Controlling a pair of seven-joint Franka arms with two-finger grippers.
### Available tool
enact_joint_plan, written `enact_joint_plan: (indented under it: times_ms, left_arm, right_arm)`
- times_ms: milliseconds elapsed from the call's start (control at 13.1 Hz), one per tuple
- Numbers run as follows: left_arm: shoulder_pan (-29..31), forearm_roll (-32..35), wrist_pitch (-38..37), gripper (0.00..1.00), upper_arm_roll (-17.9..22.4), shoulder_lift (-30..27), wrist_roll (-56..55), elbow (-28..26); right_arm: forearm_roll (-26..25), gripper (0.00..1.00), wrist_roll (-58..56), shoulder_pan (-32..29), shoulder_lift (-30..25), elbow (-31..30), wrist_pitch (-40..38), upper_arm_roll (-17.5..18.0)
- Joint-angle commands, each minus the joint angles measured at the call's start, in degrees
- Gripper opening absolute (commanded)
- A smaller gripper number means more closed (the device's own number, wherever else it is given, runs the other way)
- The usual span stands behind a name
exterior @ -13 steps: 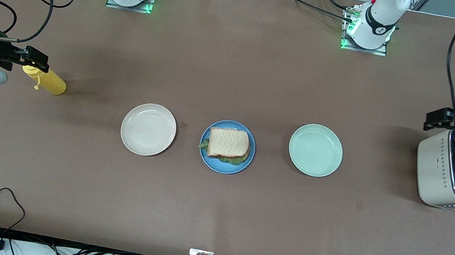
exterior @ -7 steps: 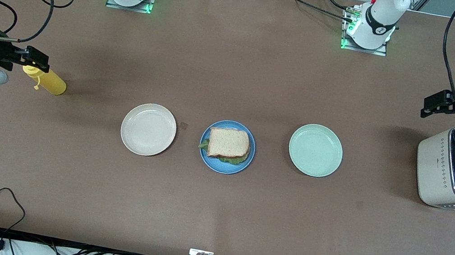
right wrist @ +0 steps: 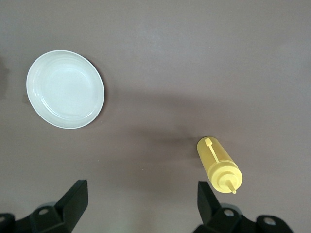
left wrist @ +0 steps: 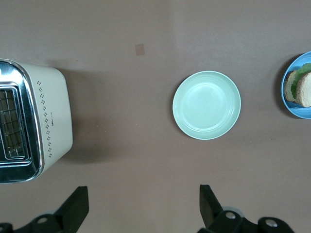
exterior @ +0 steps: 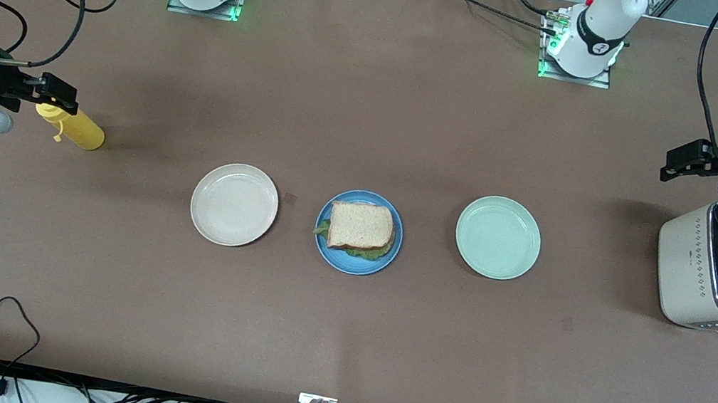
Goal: Make sandwich in blue plate with both arms
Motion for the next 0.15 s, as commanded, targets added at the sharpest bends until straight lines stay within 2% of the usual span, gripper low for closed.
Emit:
enact_joint_plan:
  times_ms: [0, 76]
  left_arm:
    - [-2.0, 5.8, -1.9, 1.00, -1.3, 1.6, -0.8, -0.3]
    - [-2.8, 8.3, -3.0, 1.00, -3.5, 3.3, -5.5, 1.7]
  right_arm:
    - [0.0, 1.00, 0.6, 0.0, 0.6, 1.2, -0.3, 0.2]
    - [0.0, 1.00, 0.6, 0.0, 0.5, 1.2, -0.3, 0.2]
